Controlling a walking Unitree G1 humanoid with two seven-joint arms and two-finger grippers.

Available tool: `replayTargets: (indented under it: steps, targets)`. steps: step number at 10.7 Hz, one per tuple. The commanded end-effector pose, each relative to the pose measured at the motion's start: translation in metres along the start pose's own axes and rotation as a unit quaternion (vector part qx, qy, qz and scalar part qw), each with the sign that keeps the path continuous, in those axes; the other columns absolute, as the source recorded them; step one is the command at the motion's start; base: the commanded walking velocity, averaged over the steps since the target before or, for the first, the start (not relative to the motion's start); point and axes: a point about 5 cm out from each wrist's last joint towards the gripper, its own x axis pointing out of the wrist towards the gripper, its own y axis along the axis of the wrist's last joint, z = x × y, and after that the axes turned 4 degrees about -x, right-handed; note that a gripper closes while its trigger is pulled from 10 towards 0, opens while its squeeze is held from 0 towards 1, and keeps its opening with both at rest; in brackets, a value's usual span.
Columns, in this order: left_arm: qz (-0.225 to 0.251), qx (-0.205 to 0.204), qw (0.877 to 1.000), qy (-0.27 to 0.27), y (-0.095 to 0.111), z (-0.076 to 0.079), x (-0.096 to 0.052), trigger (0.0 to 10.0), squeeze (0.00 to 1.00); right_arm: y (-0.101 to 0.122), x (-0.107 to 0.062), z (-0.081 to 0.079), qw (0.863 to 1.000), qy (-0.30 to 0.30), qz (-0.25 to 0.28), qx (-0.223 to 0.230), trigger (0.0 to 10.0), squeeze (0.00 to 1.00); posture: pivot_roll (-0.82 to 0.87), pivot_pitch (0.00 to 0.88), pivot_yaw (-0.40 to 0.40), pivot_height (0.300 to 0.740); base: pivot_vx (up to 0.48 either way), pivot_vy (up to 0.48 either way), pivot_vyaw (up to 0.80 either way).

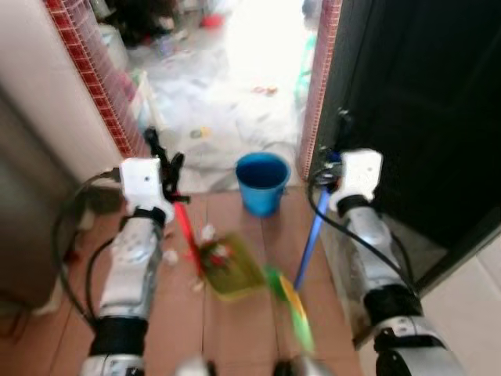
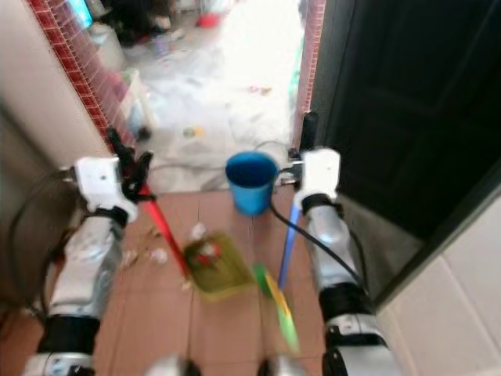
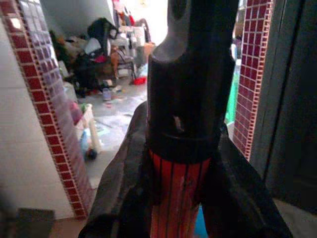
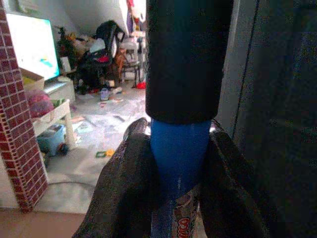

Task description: Sweep floor

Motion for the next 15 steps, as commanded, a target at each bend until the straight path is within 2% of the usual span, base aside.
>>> replayTargets:
  steps: [1,4,6,8,9,11,15]
  targets:
    - [0.043,-0.003,0.999,-0.005,0.020,-0.002,0.000,10.0,0.00,0.023,0.007,0.004,0.999,-0.001,0.050,-0.012,10.0,0.00,-0.05,0.000,0.045,0.740,0.000,0.000,0.00]
    - [-0.009,-0.009,1.000,0.007,-0.006,-0.005,-0.042,10.0,0.00,0.025,-0.008,0.022,0.999,-0.008,0.051,-0.008,10.0,0.00,-0.05,0.000,0.011,0.740,0.000,0.000,0.00]
    - [-0.019,-0.001,1.000,0.006,-0.006,-0.004,-0.059,10.0,0.00,0.020,-0.022,0.022,0.999,-0.014,0.035,0.012,10.0,0.00,-0.04,0.000,-0.006,0.740,0.000,0.000,0.00]
    - [-0.022,0.004,1.000,0.008,-0.002,-0.006,-0.067,10.0,0.00,0.018,-0.032,0.013,1.000,0.003,0.020,0.013,10.0,0.00,-0.04,0.006,-0.018,0.740,0.000,0.000,0.00]
    - [-0.018,0.004,1.000,0.008,0.000,-0.006,-0.065,10.0,0.00,0.018,-0.033,0.012,1.000,0.012,0.017,0.013,10.0,0.00,-0.04,0.008,-0.023,0.740,0.000,0.000,0.00]
    - [0.012,-0.004,1.000,0.024,0.013,-0.009,-0.050,10.0,0.00,0.026,-0.028,0.017,1.000,0.021,0.023,-0.006,10.0,0.00,-0.06,0.008,-0.035,0.740,0.000,0.000,0.25]
    - [0.027,-0.002,0.999,0.034,0.023,-0.017,-0.040,10.0,0.00,0.028,-0.026,0.013,0.999,0.028,0.018,-0.005,10.0,0.00,-0.06,0.013,-0.032,0.740,0.000,0.000,0.12]
